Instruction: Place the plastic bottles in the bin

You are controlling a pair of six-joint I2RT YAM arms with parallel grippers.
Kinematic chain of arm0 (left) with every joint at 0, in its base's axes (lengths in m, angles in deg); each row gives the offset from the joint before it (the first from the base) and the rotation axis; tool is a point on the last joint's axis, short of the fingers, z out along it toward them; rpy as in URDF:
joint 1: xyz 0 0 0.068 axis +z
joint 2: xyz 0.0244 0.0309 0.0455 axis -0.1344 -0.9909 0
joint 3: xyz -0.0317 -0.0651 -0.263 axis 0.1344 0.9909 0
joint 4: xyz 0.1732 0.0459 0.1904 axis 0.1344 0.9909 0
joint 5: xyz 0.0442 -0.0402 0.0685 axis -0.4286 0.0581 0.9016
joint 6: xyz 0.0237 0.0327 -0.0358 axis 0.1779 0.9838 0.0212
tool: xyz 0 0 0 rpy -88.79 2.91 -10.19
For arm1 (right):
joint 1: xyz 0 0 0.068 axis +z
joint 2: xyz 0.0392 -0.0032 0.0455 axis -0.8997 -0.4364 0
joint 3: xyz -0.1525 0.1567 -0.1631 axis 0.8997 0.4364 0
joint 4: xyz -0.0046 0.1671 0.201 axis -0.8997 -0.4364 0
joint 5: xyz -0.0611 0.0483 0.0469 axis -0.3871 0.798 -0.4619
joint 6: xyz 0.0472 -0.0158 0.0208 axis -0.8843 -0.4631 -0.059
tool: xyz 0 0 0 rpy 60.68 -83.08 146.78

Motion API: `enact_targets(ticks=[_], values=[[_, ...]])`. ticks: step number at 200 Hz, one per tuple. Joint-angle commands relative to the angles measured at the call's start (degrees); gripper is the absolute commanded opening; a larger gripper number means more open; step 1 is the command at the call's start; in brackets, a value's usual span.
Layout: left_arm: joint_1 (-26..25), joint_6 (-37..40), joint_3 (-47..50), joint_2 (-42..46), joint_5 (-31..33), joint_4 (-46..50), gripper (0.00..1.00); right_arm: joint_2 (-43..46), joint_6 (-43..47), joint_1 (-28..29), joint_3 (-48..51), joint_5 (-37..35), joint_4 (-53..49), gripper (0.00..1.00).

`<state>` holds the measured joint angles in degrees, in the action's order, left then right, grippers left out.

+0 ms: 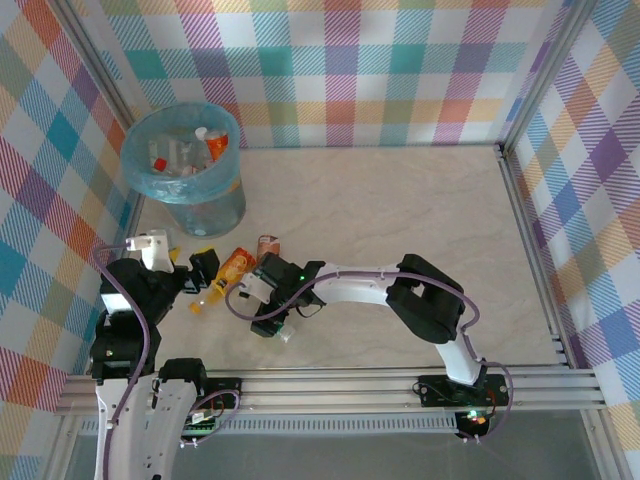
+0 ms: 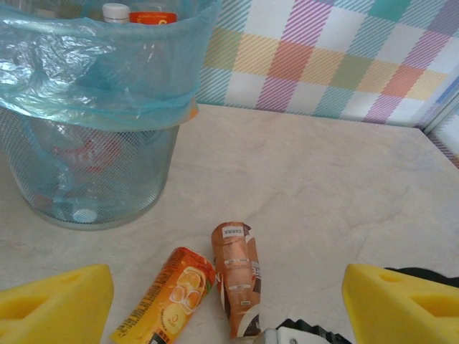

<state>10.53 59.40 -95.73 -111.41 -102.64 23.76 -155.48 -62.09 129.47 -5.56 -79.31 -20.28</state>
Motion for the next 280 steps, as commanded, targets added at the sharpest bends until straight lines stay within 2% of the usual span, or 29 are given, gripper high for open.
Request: enact_targets(ticks=[1,77,134,177,193,244,280], values=[[0.16,-0.90,0.63,0.79,2.18,-1.21,0.83,-0.63,-2.24,0.49,-1.32,0.60,-1.30,0.85],[0.18,-0.94,-0.33,0.66,2.87,-1.48,0.83,4.03,-3.54,0.53,4.09,0.26,0.56,0.63],[0.18,-1.48,-4.46,-0.99,0.92,-1.70,0.83,11.21,-3.76,0.49,10.09,0.41,3.10,0.56],[0.18,-5.33,-9.03,-6.70,-2.61,-0.62,0.84,20.84,-2.41,0.33,16.25,0.27,7.49,0.53],[0.18,-8.74,-11.25,-9.71,-5.70,-0.72,0.85,24.68,-1.30,-0.19,17.45,-0.49,8.30,0.52],[-0.23,-16.04,-15.15,-19.50,-23.92,-5.24,0.90,34.35,3.32,-3.77,19.97,-2.67,13.16,0.50],[-3.89,-17.50,-16.58,-24.94,-30.57,-5.84,0.91,37.32,6.20,-5.14,19.71,-4.72,15.41,0.50]])
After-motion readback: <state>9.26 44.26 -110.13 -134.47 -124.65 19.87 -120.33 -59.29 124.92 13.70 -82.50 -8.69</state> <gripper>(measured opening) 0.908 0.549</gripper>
